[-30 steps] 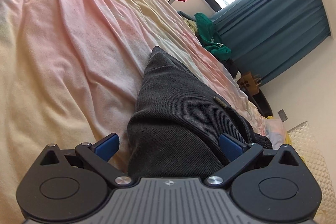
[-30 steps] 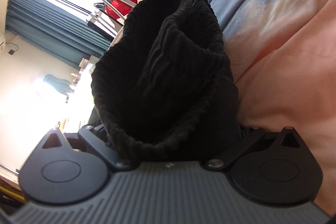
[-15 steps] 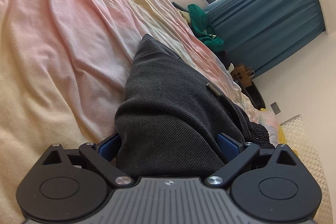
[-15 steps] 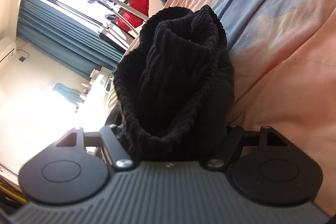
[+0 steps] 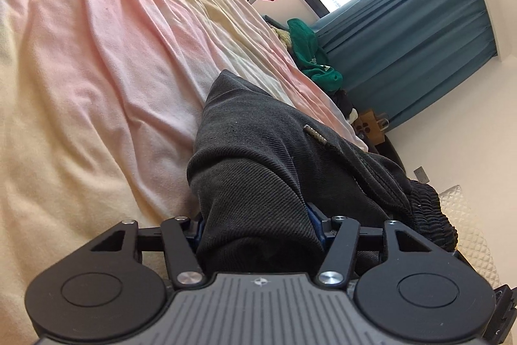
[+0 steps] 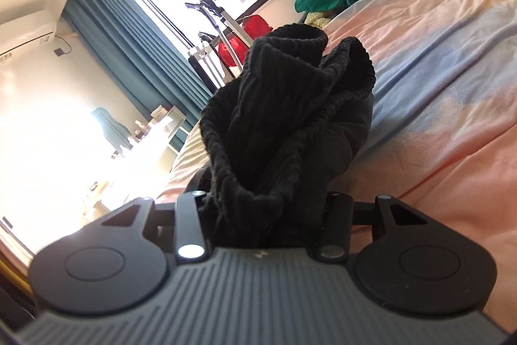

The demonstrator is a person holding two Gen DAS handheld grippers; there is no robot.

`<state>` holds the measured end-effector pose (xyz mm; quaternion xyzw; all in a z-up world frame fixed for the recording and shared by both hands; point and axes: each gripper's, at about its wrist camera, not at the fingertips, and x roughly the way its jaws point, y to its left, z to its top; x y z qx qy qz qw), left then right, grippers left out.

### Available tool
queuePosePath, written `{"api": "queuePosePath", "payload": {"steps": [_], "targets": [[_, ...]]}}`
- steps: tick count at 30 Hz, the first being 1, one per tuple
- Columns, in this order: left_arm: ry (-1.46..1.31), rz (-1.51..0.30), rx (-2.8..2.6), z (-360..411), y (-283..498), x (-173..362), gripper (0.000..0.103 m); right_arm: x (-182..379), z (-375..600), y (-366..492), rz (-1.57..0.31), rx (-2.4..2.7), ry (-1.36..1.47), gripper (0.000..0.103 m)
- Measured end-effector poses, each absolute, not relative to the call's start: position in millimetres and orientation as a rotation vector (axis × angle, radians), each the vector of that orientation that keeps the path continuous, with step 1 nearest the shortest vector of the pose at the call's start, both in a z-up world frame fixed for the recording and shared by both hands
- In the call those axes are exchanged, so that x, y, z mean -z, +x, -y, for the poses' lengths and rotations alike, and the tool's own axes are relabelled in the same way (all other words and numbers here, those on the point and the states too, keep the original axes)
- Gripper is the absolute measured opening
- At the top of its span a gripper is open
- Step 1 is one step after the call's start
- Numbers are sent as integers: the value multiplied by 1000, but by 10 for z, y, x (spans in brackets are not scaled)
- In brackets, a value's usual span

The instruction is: Fold clothes

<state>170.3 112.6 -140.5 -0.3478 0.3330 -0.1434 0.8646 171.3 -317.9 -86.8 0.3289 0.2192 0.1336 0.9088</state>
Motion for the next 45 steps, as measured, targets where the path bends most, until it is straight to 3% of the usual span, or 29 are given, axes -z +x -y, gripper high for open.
{"api": "queuePosePath", "payload": {"steps": [6, 15, 22, 27, 38, 45], "targets": [[-677, -651, 306, -1071, 1604, 1262, 45, 656, 3073, 1722, -403, -315, 623, 48], [-741, -547, 352, -843, 1626, 823, 43, 113, 3208, 1725, -246, -383, 625, 47], [-692, -476, 402, -128, 2279, 256, 43, -256, 3813, 2066, -108, -380, 656, 47], [-633, -473, 446, 568, 3019, 167, 43, -239, 4377, 2482, -19, -350, 677, 47], [-448, -582, 579, 2290, 4435, 1019, 43, 883, 5858, 3098, 66, -140, 838, 47], [-282, -656, 553, 2682, 4630, 1544, 46, 1916, 6145, 3258, -97, 39, 1038, 50]]}}
